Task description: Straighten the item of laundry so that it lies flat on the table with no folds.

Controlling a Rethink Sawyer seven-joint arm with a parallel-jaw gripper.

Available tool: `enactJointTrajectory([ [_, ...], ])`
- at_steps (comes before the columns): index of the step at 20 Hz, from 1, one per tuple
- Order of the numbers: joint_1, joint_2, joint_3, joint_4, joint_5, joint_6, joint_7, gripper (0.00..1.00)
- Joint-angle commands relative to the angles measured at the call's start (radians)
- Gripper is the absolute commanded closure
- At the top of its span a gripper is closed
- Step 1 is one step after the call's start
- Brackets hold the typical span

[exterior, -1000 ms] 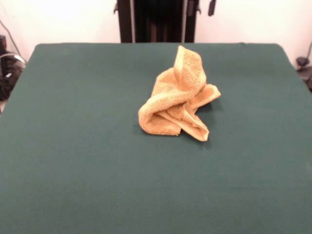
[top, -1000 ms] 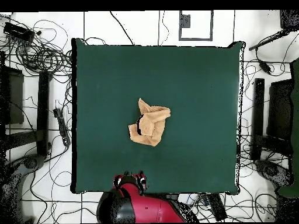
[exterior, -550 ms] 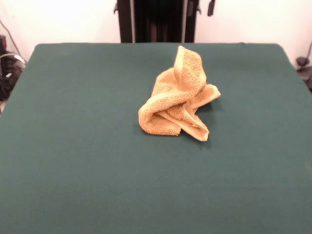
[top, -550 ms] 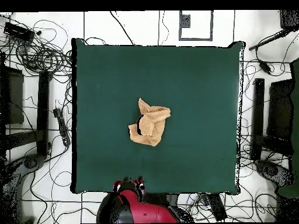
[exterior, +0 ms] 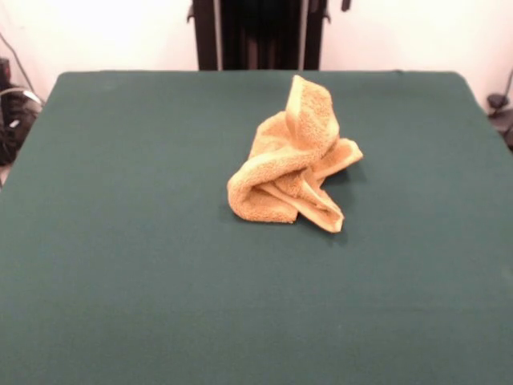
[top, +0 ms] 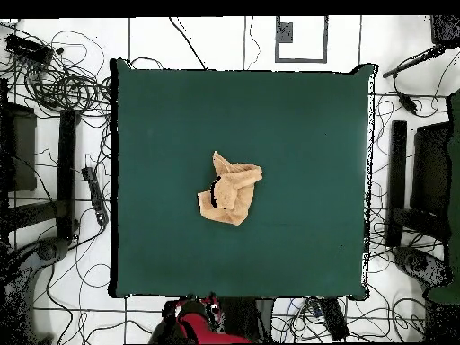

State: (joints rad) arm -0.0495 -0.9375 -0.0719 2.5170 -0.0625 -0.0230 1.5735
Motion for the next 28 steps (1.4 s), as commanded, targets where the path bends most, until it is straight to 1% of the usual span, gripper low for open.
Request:
enactJointTrajectory([
  [1,0.018,-0.048,0.064,0.111,-0.023,-0.062,0.236,0.00],
  [4,0.013,-0.063,0.069,0.099,-0.008,-0.029,0.233,0.00],
  [7,-0.005,-0.117,0.087,0.083,0.022,0.048,0.224,0.00],
  [13,-0.012,-0.183,0.096,-0.029,0.074,0.232,0.180,0.00],
  [16,-0.015,-0.168,0.099,-0.058,0.089,0.266,0.179,0.00],
  [19,-0.020,-0.123,0.105,-0.069,0.092,0.229,0.183,0.00],
  [21,-0.016,-0.111,0.102,-0.088,0.087,0.230,0.177,0.00],
  [28,0.011,-0.111,0.066,-0.187,0.087,0.298,0.174,0.00],
])
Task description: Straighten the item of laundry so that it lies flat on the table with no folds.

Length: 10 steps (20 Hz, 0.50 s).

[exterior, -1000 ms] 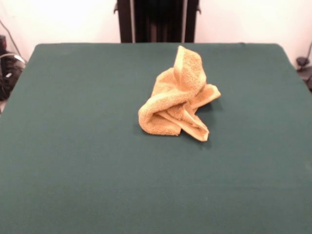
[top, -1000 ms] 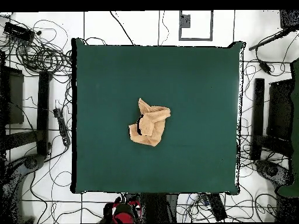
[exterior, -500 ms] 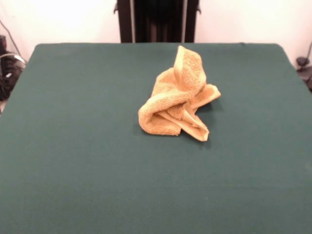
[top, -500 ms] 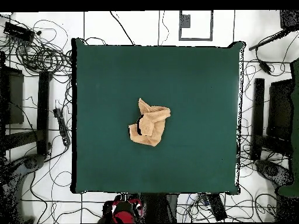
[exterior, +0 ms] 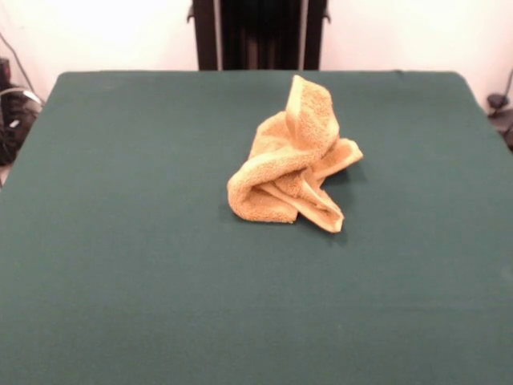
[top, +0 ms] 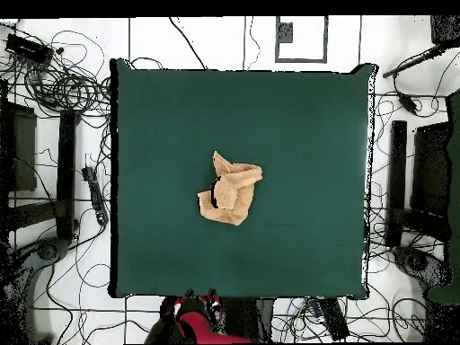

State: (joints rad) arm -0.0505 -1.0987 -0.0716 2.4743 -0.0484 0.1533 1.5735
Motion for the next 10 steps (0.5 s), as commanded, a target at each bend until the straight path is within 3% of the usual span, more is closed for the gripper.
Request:
enactJointTrajectory([
  [1,0.016,0.052,0.062,-0.154,0.071,0.128,0.174,0.00],
  [10,0.013,0.060,0.068,-0.212,0.079,0.141,0.178,0.00],
])
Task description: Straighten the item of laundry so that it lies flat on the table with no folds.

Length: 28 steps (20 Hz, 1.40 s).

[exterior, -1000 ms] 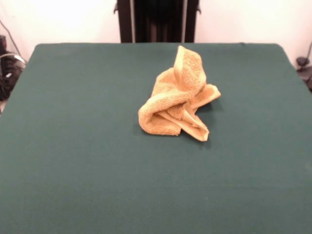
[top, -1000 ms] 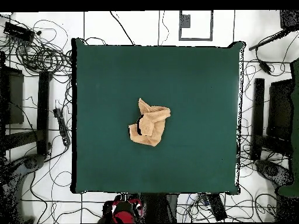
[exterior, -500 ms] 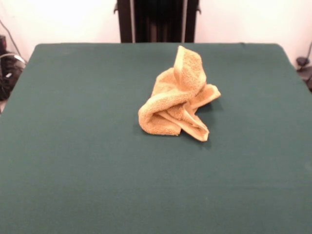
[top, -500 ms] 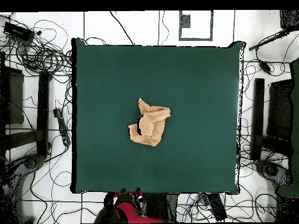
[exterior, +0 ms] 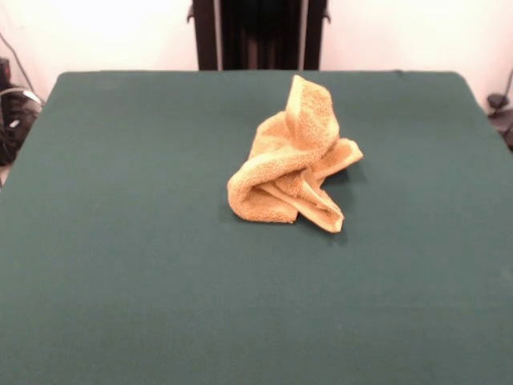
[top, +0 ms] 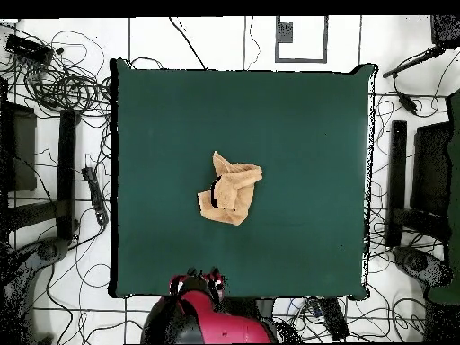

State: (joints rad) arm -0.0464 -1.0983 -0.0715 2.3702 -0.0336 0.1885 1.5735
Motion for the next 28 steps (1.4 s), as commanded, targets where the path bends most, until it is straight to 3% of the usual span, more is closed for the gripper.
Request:
enactJointTrajectory([
  [1,0.009,0.060,0.069,-0.114,0.065,0.107,0.177,0.00],
  [11,0.064,0.090,0.025,-0.235,0.082,0.163,0.208,0.00],
  [19,0.021,0.118,0.067,-0.267,0.062,0.147,0.162,0.00],
  [28,0.032,0.165,0.055,-0.355,0.056,0.193,0.158,0.00],
])
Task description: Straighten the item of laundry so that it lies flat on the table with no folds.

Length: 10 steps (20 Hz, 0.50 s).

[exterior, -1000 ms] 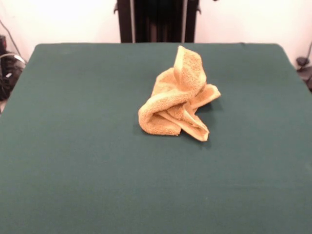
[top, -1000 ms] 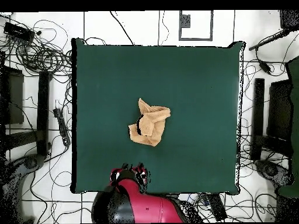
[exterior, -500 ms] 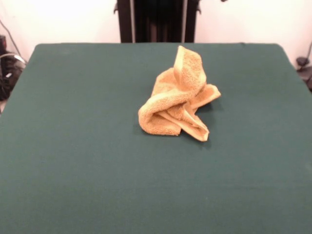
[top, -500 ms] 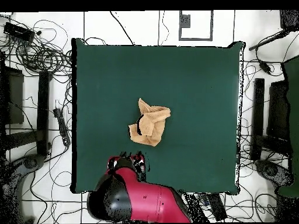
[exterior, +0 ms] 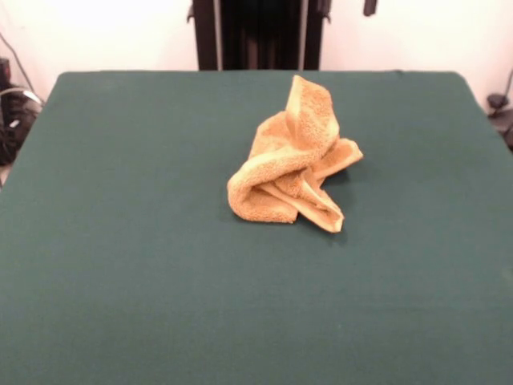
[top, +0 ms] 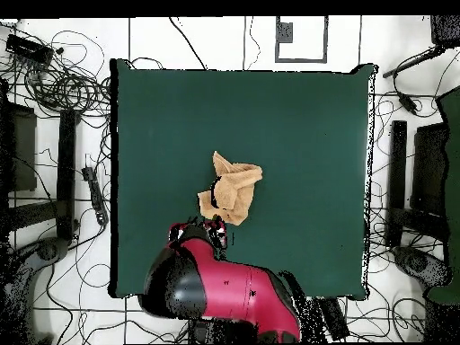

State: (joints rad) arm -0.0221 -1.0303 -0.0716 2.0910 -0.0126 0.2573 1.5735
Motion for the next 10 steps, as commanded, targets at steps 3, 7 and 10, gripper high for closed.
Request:
enactJointTrajectory([
  [3,0.005,0.090,0.060,-0.065,0.031,0.147,0.148,0.00],
  [7,0.003,0.099,0.057,-0.065,0.035,0.165,0.154,0.00],
  [10,-0.003,0.107,0.056,-0.046,0.042,0.155,0.167,0.00],
])
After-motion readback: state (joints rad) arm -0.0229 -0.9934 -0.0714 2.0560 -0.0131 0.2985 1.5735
